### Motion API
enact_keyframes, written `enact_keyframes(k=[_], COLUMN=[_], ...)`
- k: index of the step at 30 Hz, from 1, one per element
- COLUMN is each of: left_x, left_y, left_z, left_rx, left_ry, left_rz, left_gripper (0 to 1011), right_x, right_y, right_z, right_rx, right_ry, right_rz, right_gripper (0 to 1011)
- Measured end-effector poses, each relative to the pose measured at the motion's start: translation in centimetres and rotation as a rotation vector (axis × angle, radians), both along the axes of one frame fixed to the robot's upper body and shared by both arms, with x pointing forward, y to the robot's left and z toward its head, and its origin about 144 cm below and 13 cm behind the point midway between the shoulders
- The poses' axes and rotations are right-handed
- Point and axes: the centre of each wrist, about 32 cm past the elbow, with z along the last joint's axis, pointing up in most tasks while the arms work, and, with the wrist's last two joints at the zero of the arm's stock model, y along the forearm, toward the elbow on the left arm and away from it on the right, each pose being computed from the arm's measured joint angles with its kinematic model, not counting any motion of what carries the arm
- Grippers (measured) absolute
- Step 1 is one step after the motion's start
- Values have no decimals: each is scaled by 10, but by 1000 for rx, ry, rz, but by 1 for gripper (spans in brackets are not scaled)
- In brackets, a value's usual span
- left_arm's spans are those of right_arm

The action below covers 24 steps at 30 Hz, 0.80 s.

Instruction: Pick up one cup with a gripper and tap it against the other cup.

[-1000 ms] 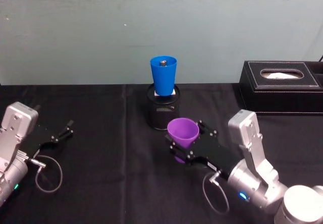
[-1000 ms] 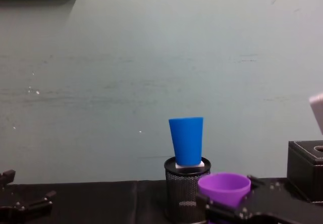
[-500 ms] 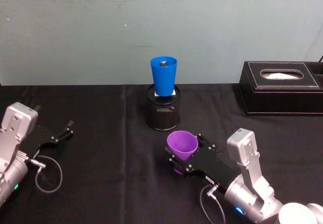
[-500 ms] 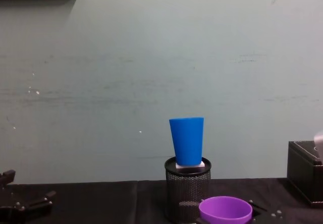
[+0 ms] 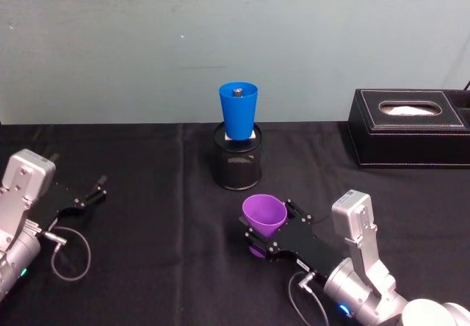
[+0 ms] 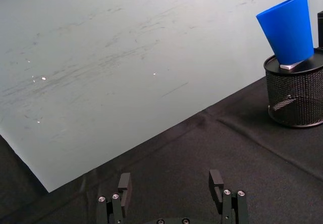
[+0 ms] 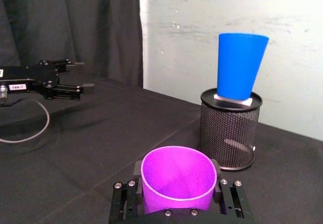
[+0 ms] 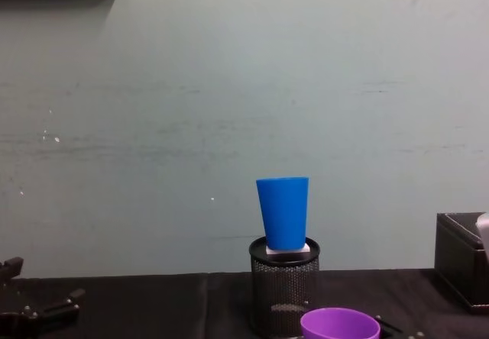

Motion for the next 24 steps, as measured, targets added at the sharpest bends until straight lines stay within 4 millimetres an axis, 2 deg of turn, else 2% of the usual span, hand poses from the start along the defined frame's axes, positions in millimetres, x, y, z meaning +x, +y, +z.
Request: enact_keyframes(k=[19, 24], left_x=[0, 0], left_y=[0, 0], left_z=[0, 0], left_rx=[0, 0], left_ry=[0, 0], left_rz=[0, 0], left_gripper=[1000, 1000], right_x=[7, 7], right_y=[0, 0], right_z=[-5, -5], right_rx=[19, 18], right_ry=[36, 37], right_rz=[-23, -23], right_gripper=[747, 837])
